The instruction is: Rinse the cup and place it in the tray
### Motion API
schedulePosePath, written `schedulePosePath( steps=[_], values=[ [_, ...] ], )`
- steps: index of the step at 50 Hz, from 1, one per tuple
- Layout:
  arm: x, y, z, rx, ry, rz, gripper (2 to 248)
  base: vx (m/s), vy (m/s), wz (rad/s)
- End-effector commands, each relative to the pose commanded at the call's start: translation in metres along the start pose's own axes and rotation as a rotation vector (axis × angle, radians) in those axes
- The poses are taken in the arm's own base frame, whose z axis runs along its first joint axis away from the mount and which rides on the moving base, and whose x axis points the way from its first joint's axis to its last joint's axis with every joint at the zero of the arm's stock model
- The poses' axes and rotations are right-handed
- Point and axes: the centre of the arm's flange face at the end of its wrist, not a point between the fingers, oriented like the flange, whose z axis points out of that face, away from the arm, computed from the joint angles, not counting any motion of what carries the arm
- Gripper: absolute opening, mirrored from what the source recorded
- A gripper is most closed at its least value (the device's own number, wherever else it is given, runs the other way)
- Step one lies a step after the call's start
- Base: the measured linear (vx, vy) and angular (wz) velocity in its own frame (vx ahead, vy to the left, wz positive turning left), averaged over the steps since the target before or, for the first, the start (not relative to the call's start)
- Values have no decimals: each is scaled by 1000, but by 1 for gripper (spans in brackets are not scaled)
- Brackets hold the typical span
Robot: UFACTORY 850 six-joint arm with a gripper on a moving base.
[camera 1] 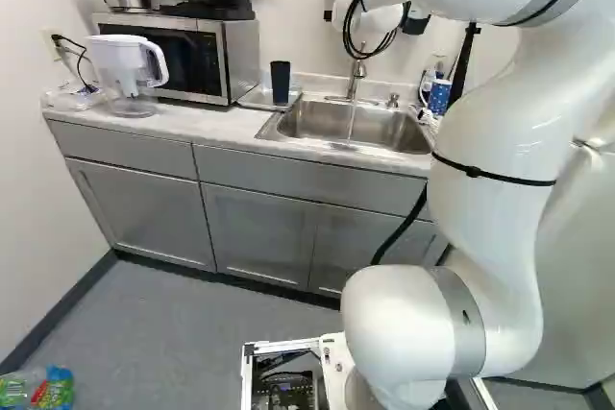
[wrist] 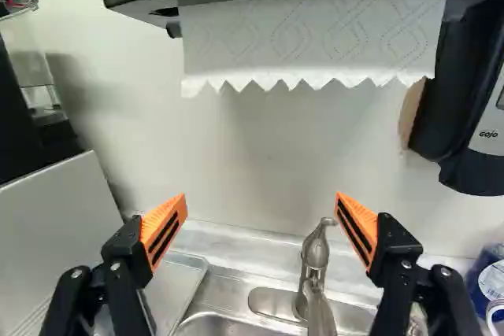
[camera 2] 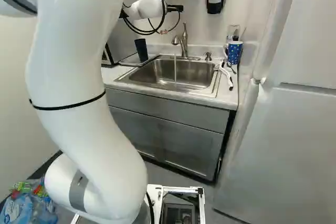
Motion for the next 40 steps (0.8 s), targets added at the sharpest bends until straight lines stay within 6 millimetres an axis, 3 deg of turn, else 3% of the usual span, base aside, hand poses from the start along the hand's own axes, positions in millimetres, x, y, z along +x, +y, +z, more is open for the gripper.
schedulePosePath(
  steps=[40],
  values=[
    [-1, 5, 21, -9, -23, 0, 247, 0, 0, 0]
  ],
)
